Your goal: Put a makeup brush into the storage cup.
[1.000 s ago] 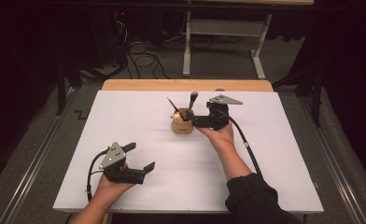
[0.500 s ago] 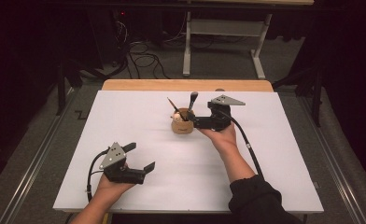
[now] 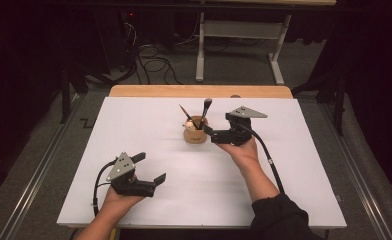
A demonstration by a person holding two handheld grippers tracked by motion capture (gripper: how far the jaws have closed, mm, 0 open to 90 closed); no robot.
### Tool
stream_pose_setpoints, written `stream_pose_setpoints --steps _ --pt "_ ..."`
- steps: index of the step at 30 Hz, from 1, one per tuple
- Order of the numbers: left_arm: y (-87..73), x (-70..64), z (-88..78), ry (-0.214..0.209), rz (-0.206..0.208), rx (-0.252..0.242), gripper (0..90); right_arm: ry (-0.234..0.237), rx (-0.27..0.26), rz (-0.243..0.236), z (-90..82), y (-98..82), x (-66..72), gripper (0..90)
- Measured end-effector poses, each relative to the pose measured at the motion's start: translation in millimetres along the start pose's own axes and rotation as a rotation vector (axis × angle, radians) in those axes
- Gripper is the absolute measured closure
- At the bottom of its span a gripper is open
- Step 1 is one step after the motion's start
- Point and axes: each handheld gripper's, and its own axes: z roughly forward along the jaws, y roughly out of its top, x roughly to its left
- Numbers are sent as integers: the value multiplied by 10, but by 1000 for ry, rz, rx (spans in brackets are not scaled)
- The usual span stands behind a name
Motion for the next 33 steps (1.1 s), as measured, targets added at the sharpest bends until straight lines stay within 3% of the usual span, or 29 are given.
stream_pose_setpoints --steps 20,33 --pt "3 13 -2 8 -2 0 2 5 -16 -34 -366 -103 -8 3" --pt "2 26 -4 13 -8 1 3 9 -23 -30 -580 -251 -42 3"
